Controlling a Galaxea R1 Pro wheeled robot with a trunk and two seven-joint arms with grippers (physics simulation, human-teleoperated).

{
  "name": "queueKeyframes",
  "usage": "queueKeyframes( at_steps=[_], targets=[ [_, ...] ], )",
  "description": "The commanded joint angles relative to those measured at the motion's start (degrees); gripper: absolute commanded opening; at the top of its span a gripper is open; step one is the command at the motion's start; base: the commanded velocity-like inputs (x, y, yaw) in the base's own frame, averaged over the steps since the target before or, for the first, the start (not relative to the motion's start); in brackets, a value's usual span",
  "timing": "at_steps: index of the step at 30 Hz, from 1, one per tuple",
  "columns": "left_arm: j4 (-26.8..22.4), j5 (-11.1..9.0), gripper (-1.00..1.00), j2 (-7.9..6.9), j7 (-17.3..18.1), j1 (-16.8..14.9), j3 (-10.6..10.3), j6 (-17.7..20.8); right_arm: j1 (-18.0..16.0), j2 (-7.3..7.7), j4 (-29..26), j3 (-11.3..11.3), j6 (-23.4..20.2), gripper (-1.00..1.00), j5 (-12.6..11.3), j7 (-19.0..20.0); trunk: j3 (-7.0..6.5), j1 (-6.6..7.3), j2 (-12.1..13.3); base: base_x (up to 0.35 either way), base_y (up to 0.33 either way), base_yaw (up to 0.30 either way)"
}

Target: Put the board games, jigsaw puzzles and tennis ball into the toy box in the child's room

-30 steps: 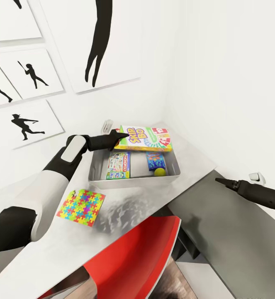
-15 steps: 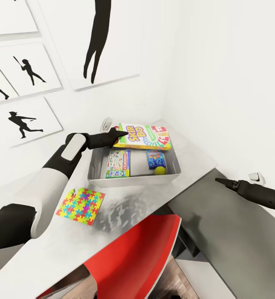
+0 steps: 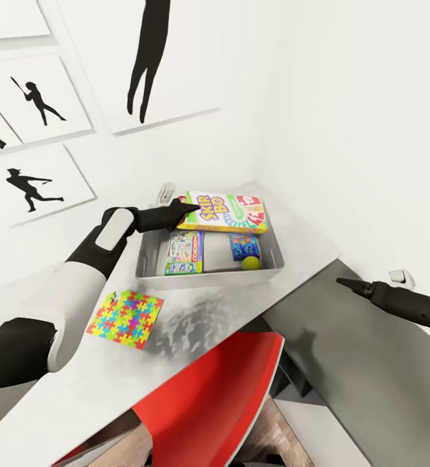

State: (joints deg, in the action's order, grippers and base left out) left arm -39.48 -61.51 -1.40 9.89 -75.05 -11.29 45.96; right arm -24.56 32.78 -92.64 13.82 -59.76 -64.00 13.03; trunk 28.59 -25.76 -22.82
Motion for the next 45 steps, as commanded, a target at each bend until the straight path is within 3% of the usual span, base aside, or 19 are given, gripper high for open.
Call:
queueKeyframes(
  at_steps=[1, 35, 39, 45],
  targets=[
    [0.0, 0.2, -1.00, -0.04, 0.3, -0.1, -0.2, 0.0, -0.1, 0.00, 0.0, 0.1, -0.2, 1.00, 0.6, 0.6, 0.18, -0.03, -0.1, 0.000, 0.000, 0.000],
    [0.0, 0.5, -1.00, -0.01, 0.4, 0.0, -0.4, 0.0, 0.0, 0.65, 0.0, 0.3, -0.2, 1.00, 0.4, 1.2, 3.35, -0.03, -0.1, 0.000, 0.000, 0.000],
    [0.0, 0.5, -1.00, -0.01, 0.4, 0.0, -0.3, 0.0, 0.0, 0.90, -0.1, 1.2, -0.2, 1.00, 0.3, 3.5, 3.72, -0.03, -0.1, 0.000, 0.000, 0.000],
    [0.0, 0.5, -1.00, -0.01, 0.4, -0.2, -0.3, 0.0, 0.8, 1.41, -0.1, 3.7, -0.2, 1.00, 0.3, 11.9, 4.28, -0.03, -0.1, 0.000, 0.000, 0.000]
  ],
)
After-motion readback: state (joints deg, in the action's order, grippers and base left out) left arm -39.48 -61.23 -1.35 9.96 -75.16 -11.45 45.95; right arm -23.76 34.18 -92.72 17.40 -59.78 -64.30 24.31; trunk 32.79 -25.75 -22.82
